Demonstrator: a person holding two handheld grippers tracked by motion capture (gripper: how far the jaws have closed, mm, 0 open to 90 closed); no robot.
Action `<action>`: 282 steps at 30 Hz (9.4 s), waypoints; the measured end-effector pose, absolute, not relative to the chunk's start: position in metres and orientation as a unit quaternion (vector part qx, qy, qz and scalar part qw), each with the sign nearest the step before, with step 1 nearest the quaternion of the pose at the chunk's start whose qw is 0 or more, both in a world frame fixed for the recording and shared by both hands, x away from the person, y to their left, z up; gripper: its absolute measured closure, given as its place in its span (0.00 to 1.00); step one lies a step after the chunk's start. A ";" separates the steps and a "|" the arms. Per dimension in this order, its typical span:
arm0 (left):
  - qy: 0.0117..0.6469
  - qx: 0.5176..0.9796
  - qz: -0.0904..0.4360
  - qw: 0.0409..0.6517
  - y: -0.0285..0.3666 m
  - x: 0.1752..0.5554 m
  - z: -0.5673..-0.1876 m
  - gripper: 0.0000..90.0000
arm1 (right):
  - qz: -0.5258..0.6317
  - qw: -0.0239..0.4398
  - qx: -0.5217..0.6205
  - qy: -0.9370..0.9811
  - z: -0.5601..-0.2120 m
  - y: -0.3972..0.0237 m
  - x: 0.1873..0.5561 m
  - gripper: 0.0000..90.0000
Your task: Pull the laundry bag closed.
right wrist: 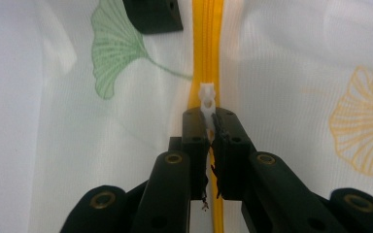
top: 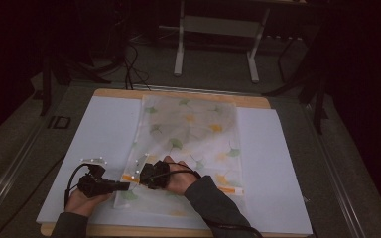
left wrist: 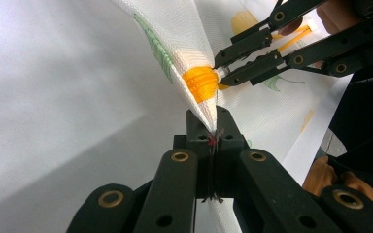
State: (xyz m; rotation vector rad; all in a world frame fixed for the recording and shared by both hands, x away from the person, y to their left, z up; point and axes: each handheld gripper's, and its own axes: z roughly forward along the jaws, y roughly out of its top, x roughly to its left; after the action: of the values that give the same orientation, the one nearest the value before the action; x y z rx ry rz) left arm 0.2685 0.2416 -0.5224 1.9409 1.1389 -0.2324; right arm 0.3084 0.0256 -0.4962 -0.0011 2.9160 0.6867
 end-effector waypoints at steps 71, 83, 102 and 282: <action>0.456 0.772 -0.092 0.434 0.244 0.267 -0.520 0.99 | 0.212 0.098 0.022 0.972 -0.496 -0.025 0.298 0.94; 0.455 0.774 -0.090 0.431 0.243 0.267 -0.521 0.99 | 0.207 0.098 0.028 0.973 -0.497 -0.036 0.298 0.94; 0.455 0.773 -0.088 0.432 0.245 0.267 -0.520 0.99 | 0.204 0.099 0.042 0.973 -0.496 -0.053 0.301 0.94; 0.455 0.776 -0.091 0.428 0.244 0.267 -0.522 0.99 | 0.163 0.099 0.147 0.971 -0.494 -0.201 0.303 0.94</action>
State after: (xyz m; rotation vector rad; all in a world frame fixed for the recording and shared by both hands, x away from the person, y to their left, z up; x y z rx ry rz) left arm 0.2671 0.2443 -0.5217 1.9366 1.1356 -0.2265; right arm 0.3032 -0.2008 -0.4935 0.4346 2.8710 0.4820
